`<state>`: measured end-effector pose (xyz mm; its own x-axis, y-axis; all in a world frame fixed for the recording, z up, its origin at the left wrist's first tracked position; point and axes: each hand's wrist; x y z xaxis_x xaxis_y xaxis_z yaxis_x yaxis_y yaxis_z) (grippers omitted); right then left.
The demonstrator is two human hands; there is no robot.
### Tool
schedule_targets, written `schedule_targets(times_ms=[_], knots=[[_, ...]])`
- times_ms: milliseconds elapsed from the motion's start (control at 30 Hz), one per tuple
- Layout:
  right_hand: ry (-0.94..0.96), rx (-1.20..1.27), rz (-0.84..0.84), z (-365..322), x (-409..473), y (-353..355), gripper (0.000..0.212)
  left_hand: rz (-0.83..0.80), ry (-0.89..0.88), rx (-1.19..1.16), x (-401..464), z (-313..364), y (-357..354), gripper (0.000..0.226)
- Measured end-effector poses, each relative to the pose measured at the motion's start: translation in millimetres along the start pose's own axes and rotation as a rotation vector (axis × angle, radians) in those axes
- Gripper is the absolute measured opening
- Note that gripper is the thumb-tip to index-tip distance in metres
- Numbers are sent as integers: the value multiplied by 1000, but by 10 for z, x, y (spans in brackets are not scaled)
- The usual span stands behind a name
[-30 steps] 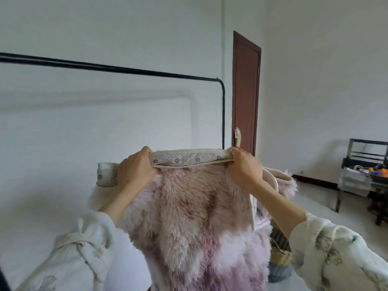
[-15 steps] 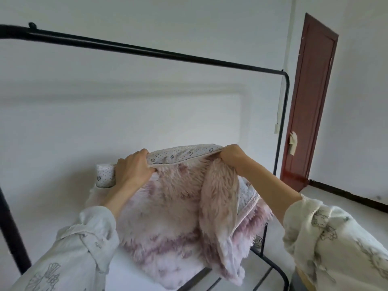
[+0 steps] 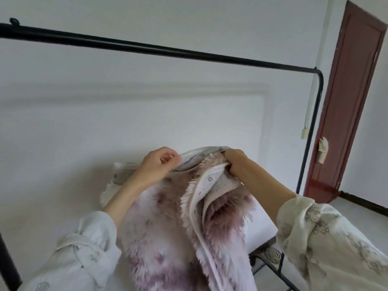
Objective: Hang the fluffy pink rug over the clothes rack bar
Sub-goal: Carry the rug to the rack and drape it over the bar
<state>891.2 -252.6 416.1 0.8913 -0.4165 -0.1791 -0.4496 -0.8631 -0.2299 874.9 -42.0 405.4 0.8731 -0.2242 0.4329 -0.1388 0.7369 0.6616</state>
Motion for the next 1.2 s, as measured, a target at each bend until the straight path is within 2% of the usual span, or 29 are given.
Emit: schedule_targets(times_ms=[67,133,167,200,267,333,400,500,533,633,767,867,933,1000,1033,1100,1200], knots=[[-20,19,-14,22,22,-2,27,-290,46,-110,-63,186,0,32],[-47,26,-38,44,16,-10,28,-549,16,35,-125,313,-68,69],[-54,19,-54,57,6,-21,29,-616,-24,113,-174,372,-121,83],[-52,9,-66,71,-6,-40,30,-649,-66,147,-196,377,-195,89],[-63,-1,-68,96,-26,-75,31,-693,-104,88,-220,391,-325,73],[-59,-9,-77,103,-32,-97,28,-619,-144,64,-219,393,-407,57],[-68,0,-81,80,-61,-101,26,-424,-179,138,-172,368,-448,47],[-40,-24,-109,48,-85,-91,29,-222,-83,143,-124,314,-484,16],[-30,-47,-114,42,-106,-82,28,-195,-54,105,-120,309,-504,15],[-21,-79,-130,40,-143,-24,24,-147,-17,-64,-147,374,-564,32],[-43,-53,-173,113,-119,106,15,-201,-7,-128,-126,449,-613,38],[-170,55,-370,83,-86,234,29,-217,66,-89,-46,443,-575,26],[-211,25,-481,27,-68,361,28,-108,164,-94,53,340,-508,19],[-173,-60,-485,-14,-52,464,16,17,269,-114,143,203,-427,20],[-117,-142,-416,-25,-12,494,13,65,305,-117,177,146,-390,20],[52,-416,-238,-63,52,535,21,119,346,-92,219,53,-332,11],[301,-789,-107,-103,116,566,35,179,397,-86,202,-18,-278,20]])
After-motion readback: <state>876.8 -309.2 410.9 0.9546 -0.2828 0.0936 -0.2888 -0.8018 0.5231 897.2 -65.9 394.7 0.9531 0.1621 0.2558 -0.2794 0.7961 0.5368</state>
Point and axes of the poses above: each hand's wrist, its own x-axis towards the middle knuckle, its own y-axis out of the back of the hand, z = x × y, and after that the axes turned 13 degrees about x, right-handed
